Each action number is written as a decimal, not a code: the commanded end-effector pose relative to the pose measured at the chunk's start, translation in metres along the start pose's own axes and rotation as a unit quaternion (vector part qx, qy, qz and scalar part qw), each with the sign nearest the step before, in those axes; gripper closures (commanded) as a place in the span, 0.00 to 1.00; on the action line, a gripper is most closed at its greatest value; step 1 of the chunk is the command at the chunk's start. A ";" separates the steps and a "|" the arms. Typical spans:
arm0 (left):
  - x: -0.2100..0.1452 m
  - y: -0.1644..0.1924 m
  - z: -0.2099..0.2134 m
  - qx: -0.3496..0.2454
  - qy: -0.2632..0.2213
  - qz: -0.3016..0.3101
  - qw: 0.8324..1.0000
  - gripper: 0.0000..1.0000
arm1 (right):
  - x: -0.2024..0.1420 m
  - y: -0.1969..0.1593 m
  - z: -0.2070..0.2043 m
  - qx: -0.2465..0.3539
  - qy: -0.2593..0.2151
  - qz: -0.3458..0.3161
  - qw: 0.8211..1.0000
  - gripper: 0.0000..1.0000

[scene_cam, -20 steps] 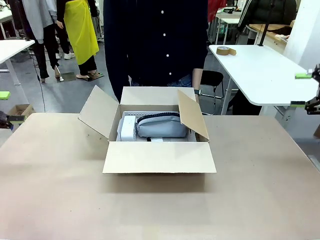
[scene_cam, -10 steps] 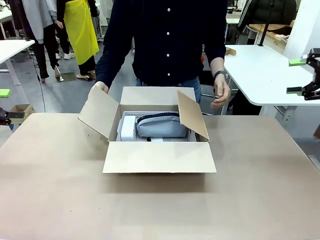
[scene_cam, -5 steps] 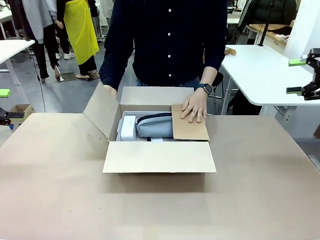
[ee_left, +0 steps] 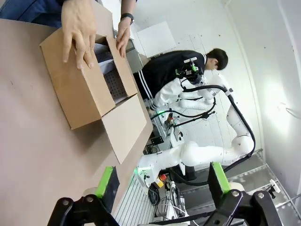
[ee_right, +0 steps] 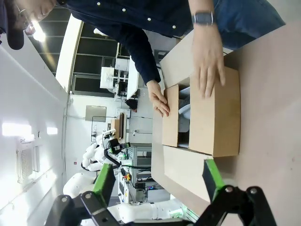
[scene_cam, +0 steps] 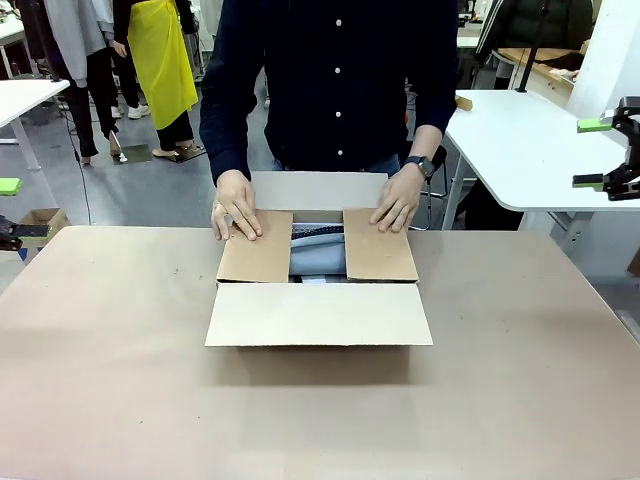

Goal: Pack the gift set into the box.
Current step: Press and hold the closed box until the human finishes sealing it.

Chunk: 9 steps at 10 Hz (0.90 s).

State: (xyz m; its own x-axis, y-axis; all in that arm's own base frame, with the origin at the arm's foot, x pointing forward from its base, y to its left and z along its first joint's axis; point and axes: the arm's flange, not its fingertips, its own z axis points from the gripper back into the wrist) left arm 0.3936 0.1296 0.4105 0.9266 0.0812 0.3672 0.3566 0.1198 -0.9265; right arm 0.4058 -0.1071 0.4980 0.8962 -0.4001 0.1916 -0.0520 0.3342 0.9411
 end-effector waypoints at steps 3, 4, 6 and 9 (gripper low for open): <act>-0.001 -0.001 -0.001 0.000 -0.005 -0.002 1.000 0.00 | 0.000 0.003 -0.001 0.001 -0.003 -0.006 1.000 0.00; -0.001 -0.001 -0.001 0.000 -0.005 -0.002 1.000 0.00 | 0.000 0.003 -0.001 0.001 -0.003 -0.006 1.000 0.00; -0.001 -0.001 -0.001 0.000 -0.005 -0.002 1.000 0.00 | 0.000 0.003 -0.001 0.001 -0.003 -0.006 1.000 0.00; -0.001 -0.001 -0.001 0.000 -0.005 -0.002 1.000 0.00 | 0.000 0.003 -0.001 0.001 -0.003 -0.006 1.000 0.00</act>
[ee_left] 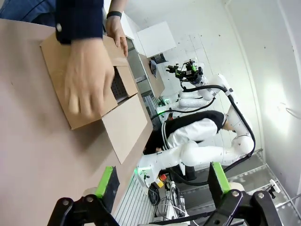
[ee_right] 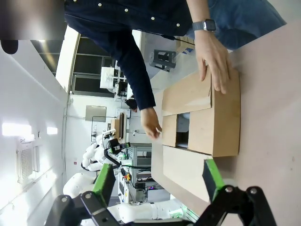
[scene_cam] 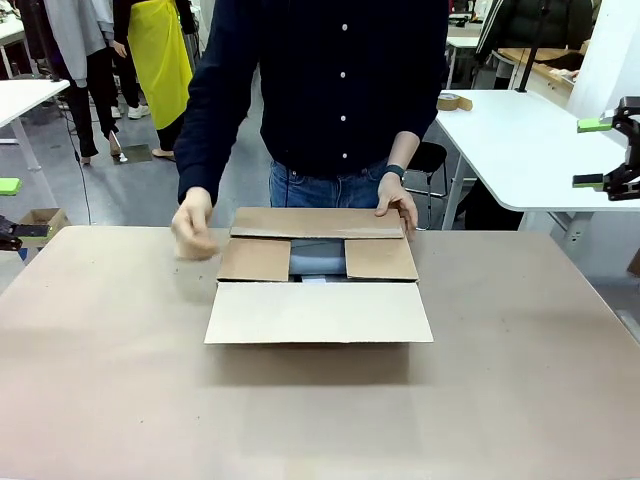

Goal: Pack the gift set into the box.
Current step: Press and hold the closed box until the human finishes sealing it.

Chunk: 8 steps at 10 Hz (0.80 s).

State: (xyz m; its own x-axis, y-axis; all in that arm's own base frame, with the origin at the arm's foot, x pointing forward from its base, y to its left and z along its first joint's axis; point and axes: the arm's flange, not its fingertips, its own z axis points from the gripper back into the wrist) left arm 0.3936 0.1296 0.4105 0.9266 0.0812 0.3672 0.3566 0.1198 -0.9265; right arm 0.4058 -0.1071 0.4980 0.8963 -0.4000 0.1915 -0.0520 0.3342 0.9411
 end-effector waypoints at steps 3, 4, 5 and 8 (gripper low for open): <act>-0.001 -0.001 -0.001 0.000 -0.005 -0.002 1.000 0.00 | 0.000 0.003 -0.001 0.001 -0.003 -0.006 1.000 0.00; -0.001 -0.001 -0.001 0.000 -0.005 -0.002 1.000 0.00 | 0.000 0.003 -0.001 0.001 -0.003 -0.006 1.000 0.00; -0.001 -0.001 -0.001 0.000 -0.005 -0.002 1.000 0.00 | 0.000 0.003 -0.001 0.001 -0.003 -0.006 1.000 0.00; -0.001 -0.001 -0.001 0.000 -0.005 -0.002 1.000 0.00 | 0.000 0.003 -0.001 0.001 -0.003 -0.006 1.000 0.00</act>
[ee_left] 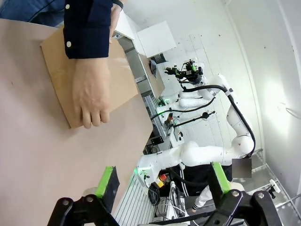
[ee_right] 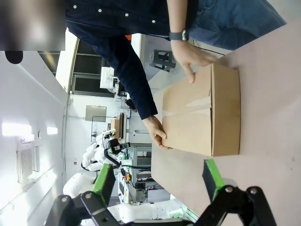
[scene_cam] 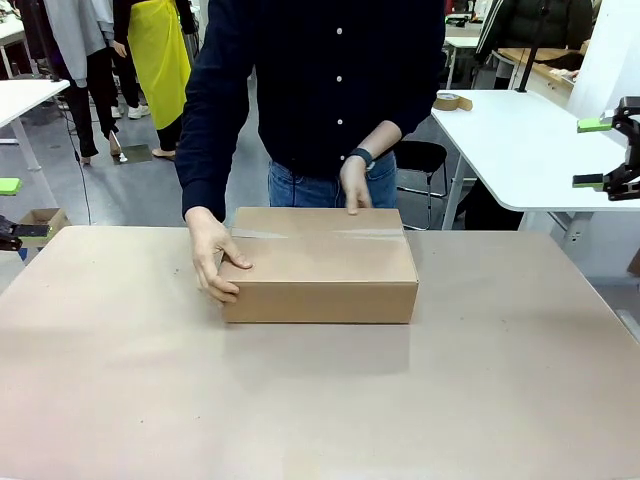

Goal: Pack the gift set into the box.
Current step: Press and hold the closed box until the human finishes sealing it.

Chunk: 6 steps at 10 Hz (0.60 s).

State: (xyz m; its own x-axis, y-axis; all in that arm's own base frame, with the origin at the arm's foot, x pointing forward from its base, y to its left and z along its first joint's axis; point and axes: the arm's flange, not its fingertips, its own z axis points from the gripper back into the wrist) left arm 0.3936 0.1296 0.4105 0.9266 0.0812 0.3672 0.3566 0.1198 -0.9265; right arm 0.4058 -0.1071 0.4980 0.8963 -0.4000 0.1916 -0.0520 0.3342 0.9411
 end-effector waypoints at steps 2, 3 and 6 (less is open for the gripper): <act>-0.001 -0.001 -0.001 0.000 -0.005 -0.002 1.000 0.00 | 0.000 0.003 -0.001 0.001 -0.003 -0.006 1.000 0.00; -0.001 -0.001 -0.001 0.000 -0.005 -0.002 1.000 0.00 | 0.000 0.003 -0.001 0.001 -0.003 -0.006 1.000 0.00; -0.001 -0.001 -0.001 0.000 -0.005 -0.002 1.000 0.00 | 0.000 0.003 -0.001 0.001 -0.003 -0.006 1.000 0.00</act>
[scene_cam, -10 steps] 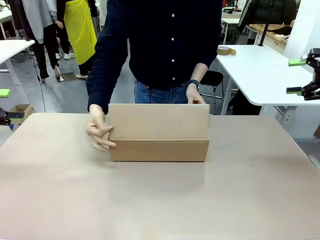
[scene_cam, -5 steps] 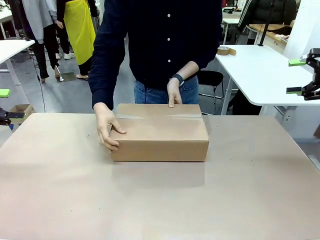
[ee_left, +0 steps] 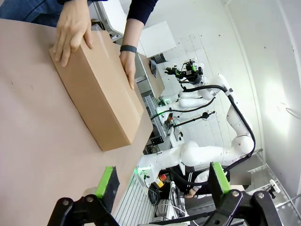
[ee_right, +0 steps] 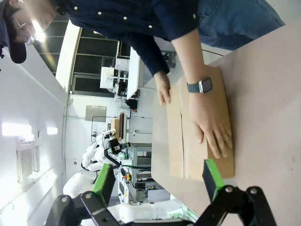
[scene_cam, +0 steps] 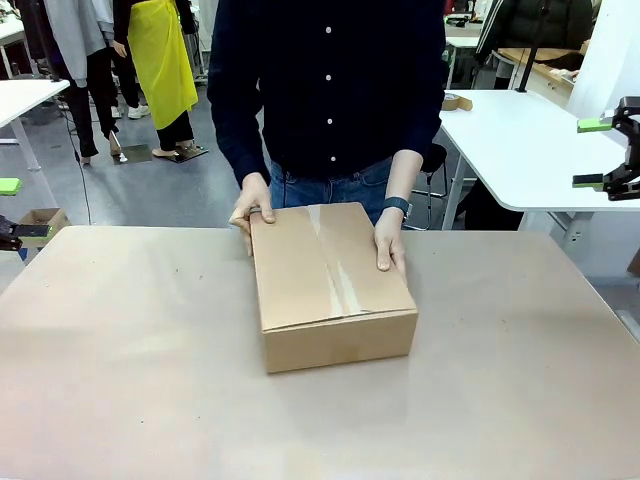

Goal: Pack the gift set into the box.
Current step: Press and hold the closed box until the human finishes sealing it.

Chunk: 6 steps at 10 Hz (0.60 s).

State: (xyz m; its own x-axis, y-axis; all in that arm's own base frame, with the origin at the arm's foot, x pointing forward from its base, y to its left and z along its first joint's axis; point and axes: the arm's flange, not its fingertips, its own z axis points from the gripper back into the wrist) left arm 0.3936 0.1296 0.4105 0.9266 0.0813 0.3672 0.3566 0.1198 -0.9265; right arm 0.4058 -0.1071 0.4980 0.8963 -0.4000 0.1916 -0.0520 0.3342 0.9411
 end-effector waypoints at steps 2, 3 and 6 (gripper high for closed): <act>-0.001 -0.001 -0.001 0.000 -0.005 -0.002 1.000 0.00 | 0.000 0.003 -0.001 0.001 -0.003 -0.006 1.000 0.00; -0.001 -0.001 -0.001 0.000 -0.005 -0.002 1.000 0.00 | 0.000 0.003 -0.001 0.001 -0.003 -0.006 1.000 0.00; -0.001 -0.001 -0.001 0.000 -0.005 -0.002 1.000 0.00 | 0.000 0.003 -0.001 0.001 -0.003 -0.006 1.000 0.00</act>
State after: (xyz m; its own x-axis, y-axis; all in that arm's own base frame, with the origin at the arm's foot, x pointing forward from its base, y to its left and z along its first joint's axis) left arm 0.3936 0.1296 0.4105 0.9266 0.0813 0.3672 0.3566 0.1198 -0.9265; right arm 0.4058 -0.1071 0.4980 0.8963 -0.4000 0.1915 -0.0520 0.3342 0.9411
